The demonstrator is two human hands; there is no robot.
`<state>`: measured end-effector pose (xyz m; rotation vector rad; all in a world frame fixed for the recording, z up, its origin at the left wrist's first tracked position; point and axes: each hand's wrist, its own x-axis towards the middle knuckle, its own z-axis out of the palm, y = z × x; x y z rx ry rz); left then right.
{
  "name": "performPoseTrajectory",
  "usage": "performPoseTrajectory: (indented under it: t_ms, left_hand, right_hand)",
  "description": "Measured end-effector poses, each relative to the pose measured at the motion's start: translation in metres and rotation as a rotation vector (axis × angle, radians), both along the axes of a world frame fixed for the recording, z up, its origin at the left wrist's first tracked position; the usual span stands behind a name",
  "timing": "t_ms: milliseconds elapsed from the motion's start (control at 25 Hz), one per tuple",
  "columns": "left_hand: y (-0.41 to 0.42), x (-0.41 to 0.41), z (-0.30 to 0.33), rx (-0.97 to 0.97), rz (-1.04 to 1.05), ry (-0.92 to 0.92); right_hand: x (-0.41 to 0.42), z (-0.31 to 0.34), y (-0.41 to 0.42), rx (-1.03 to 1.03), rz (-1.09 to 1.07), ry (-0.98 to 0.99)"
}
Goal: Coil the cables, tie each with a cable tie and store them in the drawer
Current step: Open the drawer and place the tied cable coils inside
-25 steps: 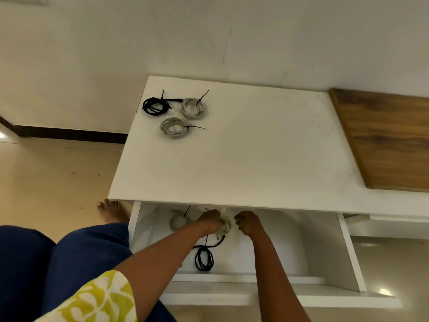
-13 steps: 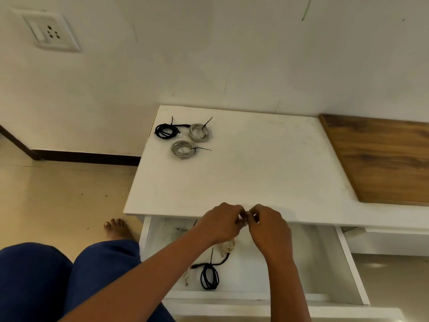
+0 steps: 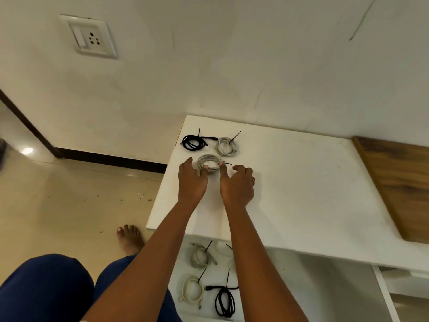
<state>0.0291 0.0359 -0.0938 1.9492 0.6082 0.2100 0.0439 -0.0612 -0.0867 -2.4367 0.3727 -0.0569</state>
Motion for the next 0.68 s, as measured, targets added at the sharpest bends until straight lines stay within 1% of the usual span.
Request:
performPoseTrajectory:
  t_ms: [40,120,200,280,360,440,480,560,680]
  left_hand:
    - [0.001,0.003,-0.003,0.011,-0.01,-0.001]
    - [0.0,0.006,-0.005,0.043,-0.033,-0.062]
    - [-0.002,0.005,-0.002,0.002,-0.012,-0.101]
    - [-0.002,0.002,0.001,-0.096,0.038,-0.081]
    - [-0.007,-0.006,0.004,-0.161,0.064,-0.064]
    - [-0.015,-0.017,0.011,-0.269,0.04,-0.048]
    - [-0.021,-0.023,0.016,-0.338,-0.002,-0.032]
    - [-0.035,-0.036,0.027,-0.432,-0.157,0.059]
    - [-0.058,-0.055,0.04,-0.495,-0.487,0.293]
  right_hand:
    - [0.005,-0.002,0.006,-0.056,0.004,0.012]
    - [0.011,-0.006,0.013,-0.119,0.023,0.023]
    - [0.014,-0.005,0.015,-0.077,0.034,0.037]
    - [0.011,-0.003,0.012,0.075,0.01,0.026]
    - [0.001,0.0,0.003,0.329,-0.072,-0.004]
    - [-0.015,0.007,-0.013,0.567,-0.169,-0.028]
    - [-0.024,0.009,-0.026,0.644,-0.202,-0.032]
    - [-0.043,0.012,-0.058,0.753,-0.233,0.01]
    - [-0.076,0.015,-0.121,0.861,-0.226,0.187]
